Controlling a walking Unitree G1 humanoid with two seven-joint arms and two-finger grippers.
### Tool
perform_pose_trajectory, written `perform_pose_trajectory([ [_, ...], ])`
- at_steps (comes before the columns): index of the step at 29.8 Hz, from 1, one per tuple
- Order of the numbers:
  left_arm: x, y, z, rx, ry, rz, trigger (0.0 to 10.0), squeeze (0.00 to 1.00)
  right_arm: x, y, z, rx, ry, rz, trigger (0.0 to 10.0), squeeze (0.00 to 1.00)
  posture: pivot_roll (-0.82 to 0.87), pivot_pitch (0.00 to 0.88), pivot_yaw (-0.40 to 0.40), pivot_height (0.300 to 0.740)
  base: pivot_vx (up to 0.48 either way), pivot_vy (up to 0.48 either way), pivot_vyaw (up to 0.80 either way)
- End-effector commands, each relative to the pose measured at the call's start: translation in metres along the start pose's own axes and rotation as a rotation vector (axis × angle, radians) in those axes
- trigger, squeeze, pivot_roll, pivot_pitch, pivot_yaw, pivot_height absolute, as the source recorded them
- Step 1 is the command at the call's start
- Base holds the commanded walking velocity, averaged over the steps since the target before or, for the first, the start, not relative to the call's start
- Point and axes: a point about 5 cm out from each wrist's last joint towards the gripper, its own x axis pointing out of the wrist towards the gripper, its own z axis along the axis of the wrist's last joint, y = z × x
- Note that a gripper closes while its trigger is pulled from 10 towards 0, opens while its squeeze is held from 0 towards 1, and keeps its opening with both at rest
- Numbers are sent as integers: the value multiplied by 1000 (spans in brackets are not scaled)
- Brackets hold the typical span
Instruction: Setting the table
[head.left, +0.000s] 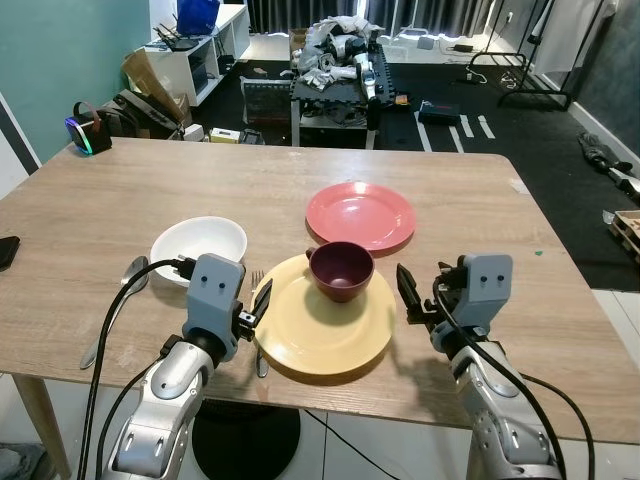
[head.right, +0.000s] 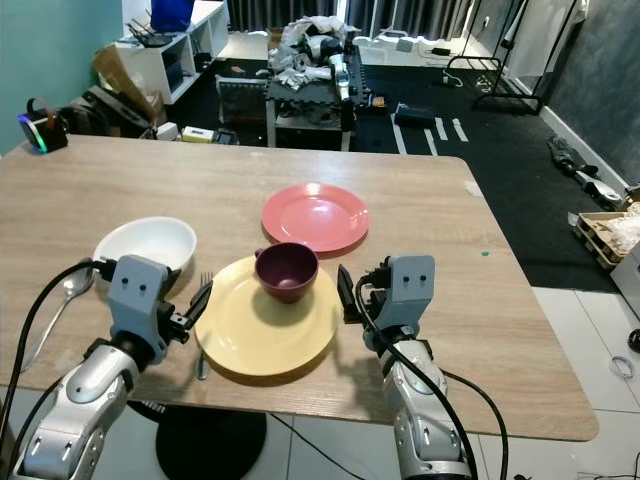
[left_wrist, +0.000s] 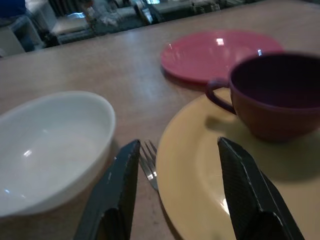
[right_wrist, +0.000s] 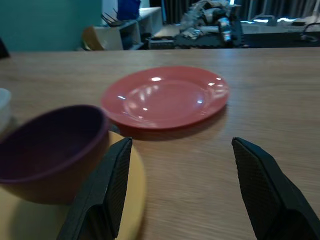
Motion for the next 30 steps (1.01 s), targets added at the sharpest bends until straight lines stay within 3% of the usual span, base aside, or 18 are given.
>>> perform_pose_trajectory([
  [1, -7, -7, -10, -10, 101, -114, 10000, 0, -2, -13, -7, -33, 43, -37, 10000, 0, -15, 0, 85, 740, 0, 0, 0],
  [4, -14, -14, -12, -11, 116, -203, 10000, 0, -4, -18, -8, -41, 52, -46, 10000, 0, -17, 0, 85, 740, 0, 0, 0],
  [5, -19, -17, -12, 39, 117, -256, 10000, 0, -5, -20, -9, -43, 55, -50, 10000, 0, -18, 0, 85, 740, 0, 0, 0],
  [6, -19, -17, -12, 39, 117, -256, 10000, 0, -5, -20, -9, -43, 55, -50, 10000, 0, -18, 0, 85, 740, 0, 0, 0],
  [7, -28, -21, -12, 158, 121, -343, 10000, 0, -6, -23, -10, -45, 59, -54, 10000, 0, -18, 0, 84, 740, 0, 0, 0],
  [8, -29, -21, -12, 217, 120, -360, 10000, 0, -6, -23, -10, -44, 59, -54, 10000, 0, -18, 0, 85, 740, 0, 0, 0],
  [11, -31, -18, -8, 341, 107, -384, 10000, 0, -6, -20, -10, -36, 56, -47, 10000, 0, -18, 0, 85, 740, 0, 0, 0],
  [13, -35, -18, -6, 472, 93, -444, 10000, 0, -5, -18, -10, -28, 55, -39, 10000, 0, -15, 0, 84, 740, 0, 0, 0],
  [16, -37, -18, -5, 514, 95, -473, 10000, 0, -5, -17, -10, -26, 54, -36, 10000, 0, -15, 0, 84, 740, 0, 0, 0],
  [17, -42, -19, -5, 613, 97, -557, 10000, 0, -4, -15, -11, -24, 54, -30, 10000, 0, -11, 0, 82, 740, 0, 0, 0],
  [24, -38, -29, -13, 643, 104, -668, 10000, 0, -2, -11, -12, -19, 55, -20, 10000, 0, -15, 0, 81, 740, 0, 0, 0],
  [28, -27, -25, -23, 788, 130, -679, 10000, 0, -2, -9, -11, -17, 51, -11, 10000, 0, -26, 0, 81, 740, 0, 0, 0],
  [30, -24, -21, -26, 821, 144, -673, 10000, 0, -2, -9, -11, -17, 51, -11, 10000, 0, -26, 0, 81, 740, 0, 0, 0],
])
